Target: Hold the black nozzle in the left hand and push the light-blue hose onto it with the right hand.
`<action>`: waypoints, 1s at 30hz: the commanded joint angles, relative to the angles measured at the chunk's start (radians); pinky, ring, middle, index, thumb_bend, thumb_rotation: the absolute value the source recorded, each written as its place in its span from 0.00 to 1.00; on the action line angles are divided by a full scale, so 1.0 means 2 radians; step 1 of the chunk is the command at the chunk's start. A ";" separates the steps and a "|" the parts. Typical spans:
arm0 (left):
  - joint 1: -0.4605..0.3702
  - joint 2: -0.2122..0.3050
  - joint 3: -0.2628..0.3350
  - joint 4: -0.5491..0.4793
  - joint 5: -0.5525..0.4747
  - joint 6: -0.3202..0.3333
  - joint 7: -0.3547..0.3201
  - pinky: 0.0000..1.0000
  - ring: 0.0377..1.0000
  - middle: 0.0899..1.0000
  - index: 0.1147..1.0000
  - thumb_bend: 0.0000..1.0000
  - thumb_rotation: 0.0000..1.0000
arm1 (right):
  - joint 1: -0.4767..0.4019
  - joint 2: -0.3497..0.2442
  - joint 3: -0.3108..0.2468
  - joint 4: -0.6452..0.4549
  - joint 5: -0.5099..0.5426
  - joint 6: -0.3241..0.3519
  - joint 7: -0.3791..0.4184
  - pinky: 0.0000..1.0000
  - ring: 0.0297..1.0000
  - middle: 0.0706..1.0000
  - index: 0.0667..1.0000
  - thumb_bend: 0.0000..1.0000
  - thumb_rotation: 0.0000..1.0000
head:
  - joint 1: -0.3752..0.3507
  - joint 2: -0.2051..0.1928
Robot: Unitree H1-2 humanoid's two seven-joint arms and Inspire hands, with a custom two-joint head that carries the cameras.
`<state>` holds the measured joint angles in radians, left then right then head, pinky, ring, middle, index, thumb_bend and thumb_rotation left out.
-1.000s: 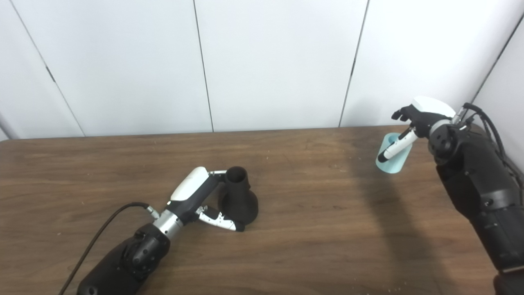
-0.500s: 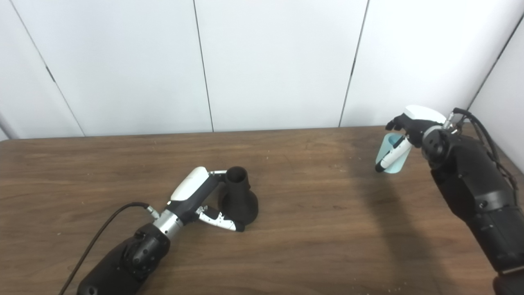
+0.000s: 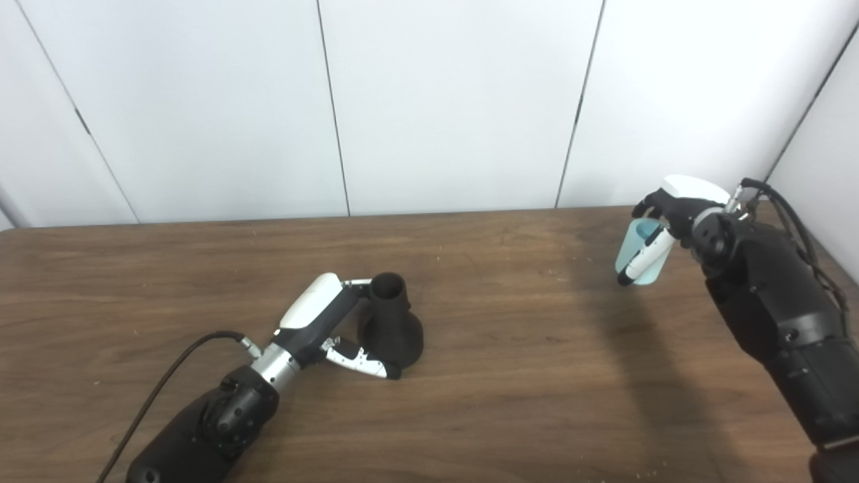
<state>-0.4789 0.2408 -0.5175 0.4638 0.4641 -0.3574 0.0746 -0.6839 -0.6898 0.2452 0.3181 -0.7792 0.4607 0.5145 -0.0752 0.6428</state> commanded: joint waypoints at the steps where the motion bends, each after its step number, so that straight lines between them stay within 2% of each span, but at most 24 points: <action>1: 0.094 -0.008 -0.034 0.066 0.032 0.018 -0.026 0.66 0.56 0.42 0.41 0.52 0.09 | -0.047 -0.031 -0.015 -0.017 -0.008 -0.002 -0.023 0.33 0.42 0.59 0.77 0.96 0.19 | -0.001 0.001; 2: 0.094 -0.008 -0.034 0.067 0.032 0.018 -0.026 0.66 0.56 0.42 0.41 0.52 0.09 | -0.046 -0.031 -0.016 -0.019 -0.007 -0.003 -0.026 0.27 0.35 0.49 0.76 0.95 0.18 | 0.000 0.001; 4: 0.094 -0.008 -0.034 0.067 0.033 0.018 -0.026 0.66 0.56 0.42 0.41 0.52 0.09 | -0.044 -0.030 -0.018 -0.020 -0.006 -0.006 -0.034 0.25 0.33 0.47 0.75 0.95 0.18 | 0.000 0.001; 8: 0.094 -0.008 -0.035 0.067 0.034 0.017 -0.026 0.66 0.57 0.42 0.41 0.52 0.09 | -0.043 -0.029 -0.017 -0.014 -0.007 -0.011 -0.047 0.32 0.44 0.55 0.70 0.95 0.19 | 0.000 0.001; 11: 0.094 -0.007 -0.035 0.067 0.033 0.016 -0.026 0.66 0.56 0.42 0.41 0.52 0.09 | -0.042 -0.029 -0.016 -0.015 -0.007 -0.011 -0.051 0.30 0.39 0.49 0.67 0.95 0.19 | 0.001 0.004; 12: 0.094 -0.007 -0.035 0.066 0.033 0.015 -0.027 0.66 0.56 0.42 0.41 0.52 0.09 | -0.042 -0.029 -0.016 -0.016 -0.007 -0.011 -0.052 0.28 0.34 0.44 0.66 0.94 0.19 | 0.001 0.004; 21: 0.095 -0.006 -0.036 0.064 0.035 0.018 -0.027 0.66 0.56 0.42 0.41 0.52 0.09 | -0.039 -0.032 -0.015 -0.019 -0.005 -0.014 -0.049 0.21 0.25 0.32 0.59 0.93 0.19 | 0.001 0.005; 25: 0.095 -0.006 -0.035 0.062 0.034 0.018 -0.028 0.66 0.56 0.42 0.41 0.52 0.09 | -0.040 -0.035 -0.012 -0.017 -0.007 -0.017 -0.044 0.18 0.22 0.28 0.56 0.91 0.17 | 0.001 0.006; 30: 0.095 -0.006 -0.035 0.060 0.033 0.019 -0.029 0.66 0.56 0.42 0.41 0.52 0.09 | -0.041 -0.037 -0.008 -0.009 -0.008 -0.029 -0.045 0.16 0.20 0.28 0.52 0.88 0.09 | 0.001 0.008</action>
<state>-0.4789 0.2413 -0.5172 0.4635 0.4641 -0.3574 0.0736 -0.6838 -0.6927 0.2434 0.3188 -0.7779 0.4317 0.4637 -0.0721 0.6581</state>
